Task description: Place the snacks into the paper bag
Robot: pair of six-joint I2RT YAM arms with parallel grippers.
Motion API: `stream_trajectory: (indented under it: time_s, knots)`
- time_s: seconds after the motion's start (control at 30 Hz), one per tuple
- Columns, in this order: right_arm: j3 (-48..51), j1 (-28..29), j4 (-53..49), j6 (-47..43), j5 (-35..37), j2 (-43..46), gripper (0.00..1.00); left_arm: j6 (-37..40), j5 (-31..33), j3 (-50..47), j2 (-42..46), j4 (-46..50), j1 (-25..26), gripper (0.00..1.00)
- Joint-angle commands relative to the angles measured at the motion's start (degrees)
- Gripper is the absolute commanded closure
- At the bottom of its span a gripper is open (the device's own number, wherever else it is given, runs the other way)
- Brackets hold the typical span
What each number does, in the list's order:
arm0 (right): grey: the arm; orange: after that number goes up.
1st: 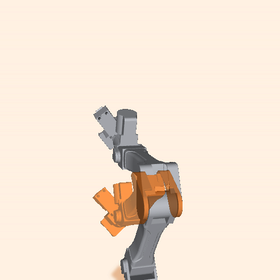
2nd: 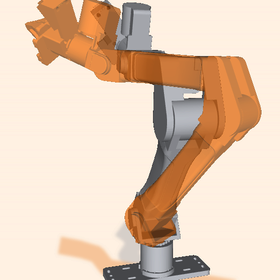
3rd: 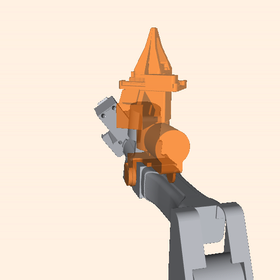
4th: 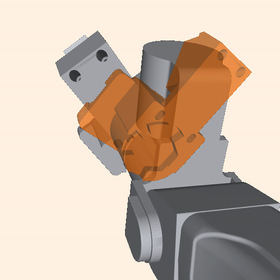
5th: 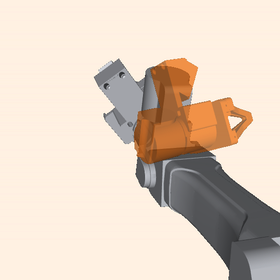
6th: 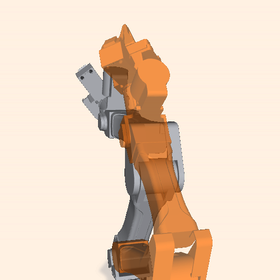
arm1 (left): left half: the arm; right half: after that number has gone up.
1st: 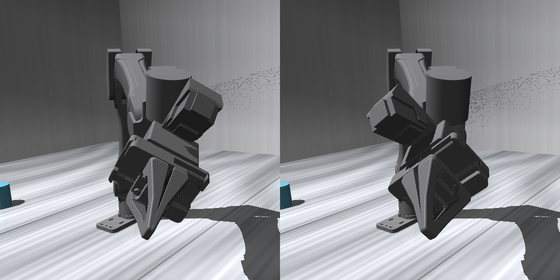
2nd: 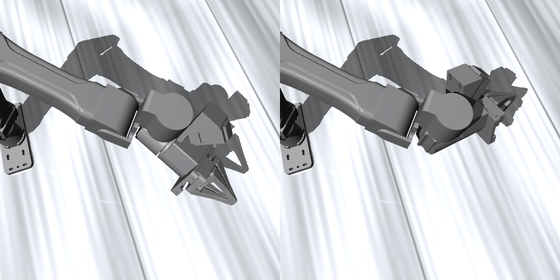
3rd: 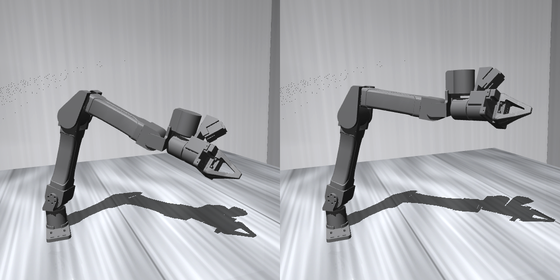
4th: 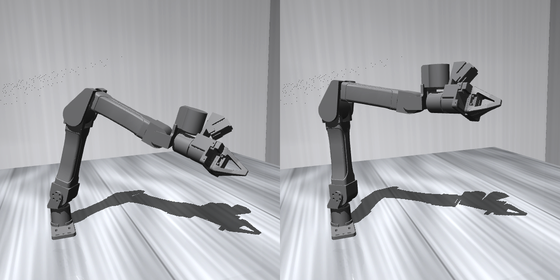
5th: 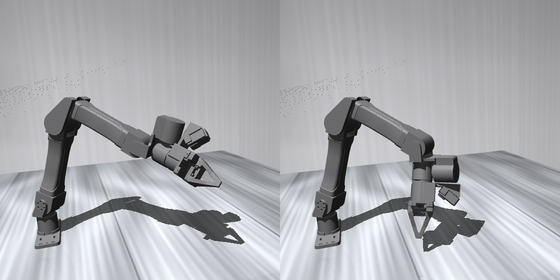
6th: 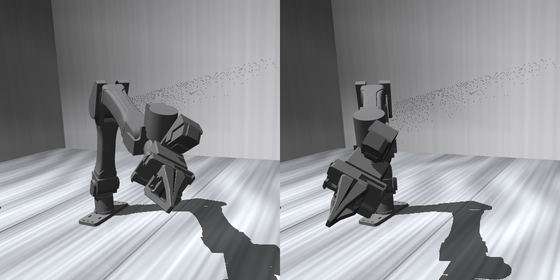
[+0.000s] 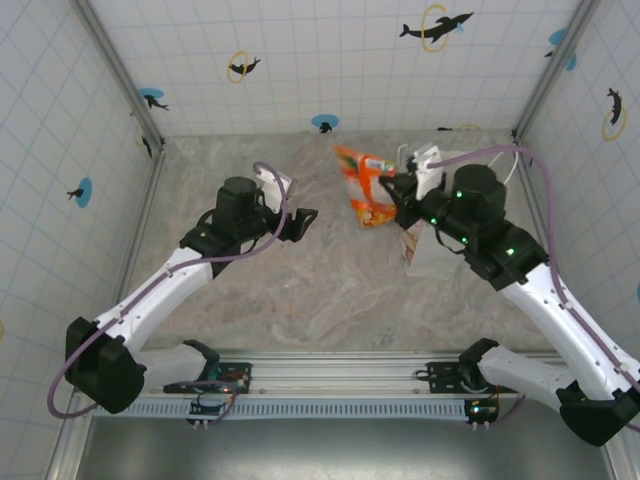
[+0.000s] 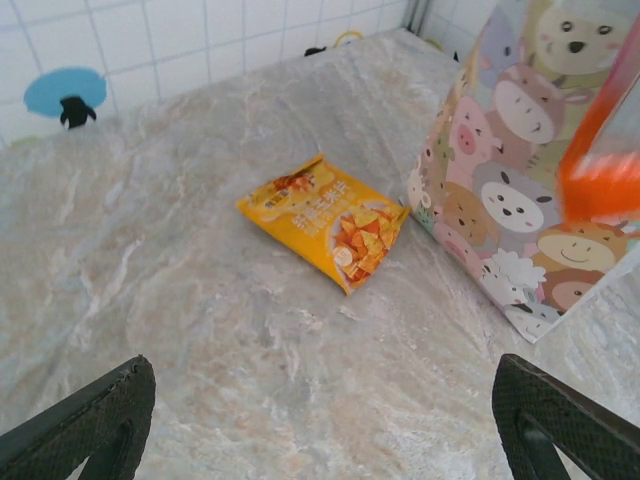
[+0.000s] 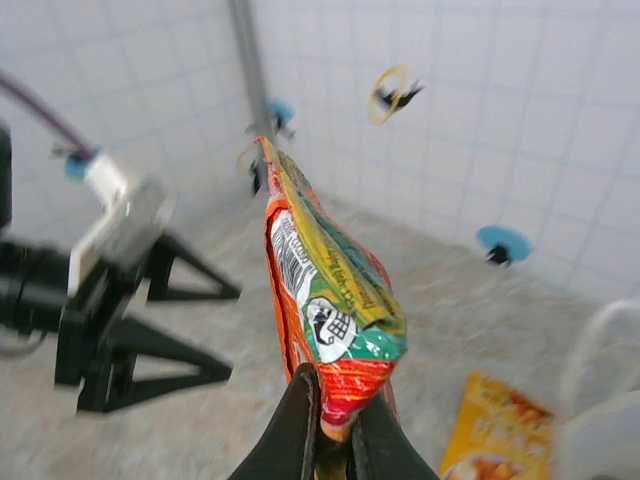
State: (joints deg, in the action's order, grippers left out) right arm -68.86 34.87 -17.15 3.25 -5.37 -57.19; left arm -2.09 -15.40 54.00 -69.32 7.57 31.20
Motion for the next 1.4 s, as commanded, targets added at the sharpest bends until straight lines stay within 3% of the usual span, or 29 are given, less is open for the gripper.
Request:
stream_trajectory:
  time_s: [0.0,0.2,0.47,0.77,0.93,1.13,1.37]
  knots:
    - [-3.94,-4.38,6.57,3.07,2.47,1.99,1.0,-4.52,1.53,0.97,-1.85,-1.95,0.69,0.11]
    - [-5.4,-13.46,8.14,4.83,2.67,1.9,1.0,-2.97,0.3,1.43,-4.69,-2.27,2.26,0.11]
    - [-4.68,-22.41,0.28,8.99,6.24,0.7,1.0,-1.88,-0.99,4.29,-8.14,-3.09,3.91,0.11]
    - [-3.43,-28.81,8.74,14.77,-8.09,2.69,1.0,-0.84,-3.64,5.14,-10.02,-4.18,4.46,0.14]
    - [-12.72,-31.63,0.36,12.01,-3.99,-0.89,1.0,-0.54,-5.19,6.11,-11.16,-4.66,4.74,0.16]
    - [-12.2,-35.27,-3.85,13.32,-3.02,-0.65,1.0,-3.07,-3.42,7.15,-12.36,-5.52,4.89,0.16]
    - [-11.61,-35.97,-15.08,16.22,-11.62,-3.65,1.0,-10.05,-1.83,9.87,-16.27,-6.27,4.84,0.16]
